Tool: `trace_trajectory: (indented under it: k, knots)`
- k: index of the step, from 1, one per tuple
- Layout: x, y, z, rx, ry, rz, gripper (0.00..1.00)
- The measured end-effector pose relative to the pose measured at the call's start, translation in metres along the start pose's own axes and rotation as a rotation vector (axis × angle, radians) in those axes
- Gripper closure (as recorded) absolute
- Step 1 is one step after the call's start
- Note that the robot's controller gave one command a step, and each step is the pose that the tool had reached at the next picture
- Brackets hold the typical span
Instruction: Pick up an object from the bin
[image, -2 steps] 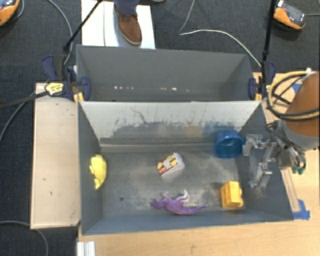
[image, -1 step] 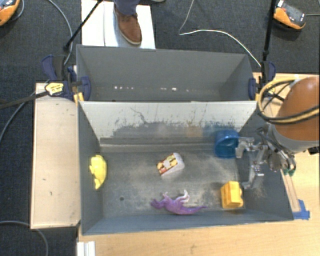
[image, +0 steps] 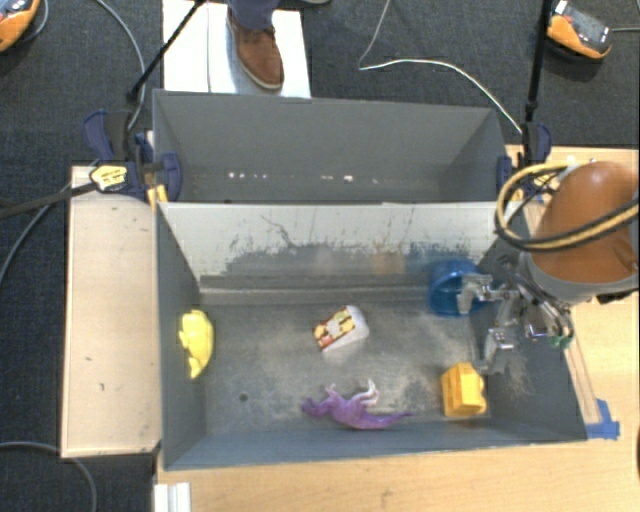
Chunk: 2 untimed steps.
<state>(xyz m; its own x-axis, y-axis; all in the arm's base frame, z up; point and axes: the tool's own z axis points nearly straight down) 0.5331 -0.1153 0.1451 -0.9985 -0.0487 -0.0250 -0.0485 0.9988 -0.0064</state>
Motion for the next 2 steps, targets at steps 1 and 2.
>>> trace_trajectory:
  k: [1, 2]
  knots:
    - [0.015, 0.008, 0.034, -0.004, 0.01, -0.224, 0.0]
    - [0.021, 0.011, 0.052, 0.0, 0.007, -0.398, 0.0]
